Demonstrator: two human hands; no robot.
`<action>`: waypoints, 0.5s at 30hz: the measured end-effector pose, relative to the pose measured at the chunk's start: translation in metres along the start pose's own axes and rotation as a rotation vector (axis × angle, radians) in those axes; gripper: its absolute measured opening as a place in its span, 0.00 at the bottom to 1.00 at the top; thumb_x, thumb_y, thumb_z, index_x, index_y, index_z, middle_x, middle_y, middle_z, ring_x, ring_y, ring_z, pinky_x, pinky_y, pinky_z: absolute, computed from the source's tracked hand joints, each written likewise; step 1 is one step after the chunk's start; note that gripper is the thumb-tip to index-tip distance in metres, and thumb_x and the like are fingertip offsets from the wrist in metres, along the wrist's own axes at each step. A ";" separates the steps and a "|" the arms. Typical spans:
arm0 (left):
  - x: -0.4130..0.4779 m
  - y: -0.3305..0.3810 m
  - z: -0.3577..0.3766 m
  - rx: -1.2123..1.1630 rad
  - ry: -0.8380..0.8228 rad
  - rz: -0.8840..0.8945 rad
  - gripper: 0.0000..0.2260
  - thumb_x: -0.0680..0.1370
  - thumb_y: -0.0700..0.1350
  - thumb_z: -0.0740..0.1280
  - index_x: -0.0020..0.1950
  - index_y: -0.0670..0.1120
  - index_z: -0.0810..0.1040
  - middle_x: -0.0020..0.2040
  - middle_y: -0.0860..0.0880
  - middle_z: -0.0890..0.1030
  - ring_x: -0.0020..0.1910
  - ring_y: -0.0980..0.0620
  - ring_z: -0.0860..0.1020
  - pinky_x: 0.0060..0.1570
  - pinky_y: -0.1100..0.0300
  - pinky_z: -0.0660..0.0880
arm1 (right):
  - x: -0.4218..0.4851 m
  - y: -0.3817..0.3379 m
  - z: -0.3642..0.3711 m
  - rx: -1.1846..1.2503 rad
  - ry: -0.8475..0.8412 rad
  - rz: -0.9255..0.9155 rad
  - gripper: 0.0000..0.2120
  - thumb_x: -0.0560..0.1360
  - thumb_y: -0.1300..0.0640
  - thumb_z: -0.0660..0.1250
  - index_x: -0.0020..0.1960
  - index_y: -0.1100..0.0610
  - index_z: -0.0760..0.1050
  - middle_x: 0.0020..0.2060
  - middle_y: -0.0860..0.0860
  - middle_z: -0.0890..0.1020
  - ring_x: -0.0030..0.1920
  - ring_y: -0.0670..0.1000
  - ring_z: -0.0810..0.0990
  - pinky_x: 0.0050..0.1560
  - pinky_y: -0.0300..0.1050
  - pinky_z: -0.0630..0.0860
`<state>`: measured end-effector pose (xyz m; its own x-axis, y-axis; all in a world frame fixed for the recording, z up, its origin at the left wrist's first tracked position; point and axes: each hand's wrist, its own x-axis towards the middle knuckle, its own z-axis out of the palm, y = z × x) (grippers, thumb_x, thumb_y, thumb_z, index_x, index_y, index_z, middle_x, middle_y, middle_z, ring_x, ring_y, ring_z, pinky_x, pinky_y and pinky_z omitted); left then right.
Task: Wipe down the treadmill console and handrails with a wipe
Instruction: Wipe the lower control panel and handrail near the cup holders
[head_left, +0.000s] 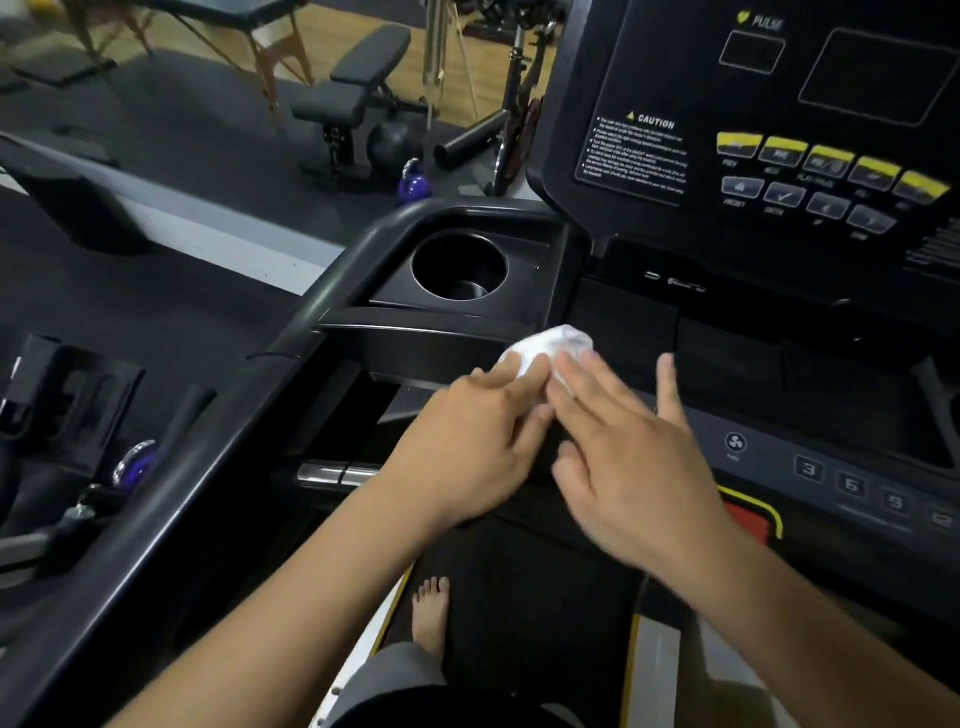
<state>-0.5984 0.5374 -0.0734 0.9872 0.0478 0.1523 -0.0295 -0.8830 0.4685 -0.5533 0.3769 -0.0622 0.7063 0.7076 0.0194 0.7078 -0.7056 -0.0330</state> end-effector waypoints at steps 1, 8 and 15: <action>-0.009 -0.001 -0.001 0.013 -0.015 0.018 0.19 0.81 0.52 0.57 0.72 0.52 0.68 0.68 0.51 0.74 0.57 0.40 0.78 0.56 0.50 0.74 | -0.008 -0.007 0.004 -0.006 -0.002 -0.018 0.29 0.76 0.48 0.49 0.76 0.52 0.60 0.77 0.47 0.56 0.77 0.46 0.48 0.73 0.69 0.46; -0.035 -0.001 0.001 0.069 -0.149 0.000 0.23 0.81 0.57 0.51 0.75 0.54 0.63 0.75 0.47 0.64 0.64 0.43 0.74 0.68 0.51 0.67 | -0.031 -0.008 0.011 0.032 -0.023 -0.101 0.30 0.73 0.48 0.51 0.73 0.54 0.65 0.76 0.48 0.61 0.76 0.46 0.54 0.71 0.72 0.51; -0.034 0.012 0.000 0.144 -0.142 0.065 0.24 0.81 0.52 0.50 0.76 0.47 0.65 0.77 0.38 0.59 0.73 0.41 0.64 0.75 0.51 0.56 | -0.041 -0.019 0.007 0.027 -0.028 -0.004 0.30 0.76 0.47 0.51 0.74 0.58 0.64 0.75 0.53 0.62 0.76 0.50 0.55 0.73 0.65 0.47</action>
<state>-0.6319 0.5254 -0.0732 0.9965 -0.0685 0.0487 -0.0809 -0.9401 0.3312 -0.5955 0.3613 -0.0697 0.7029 0.7112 -0.0081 0.7096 -0.7020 -0.0604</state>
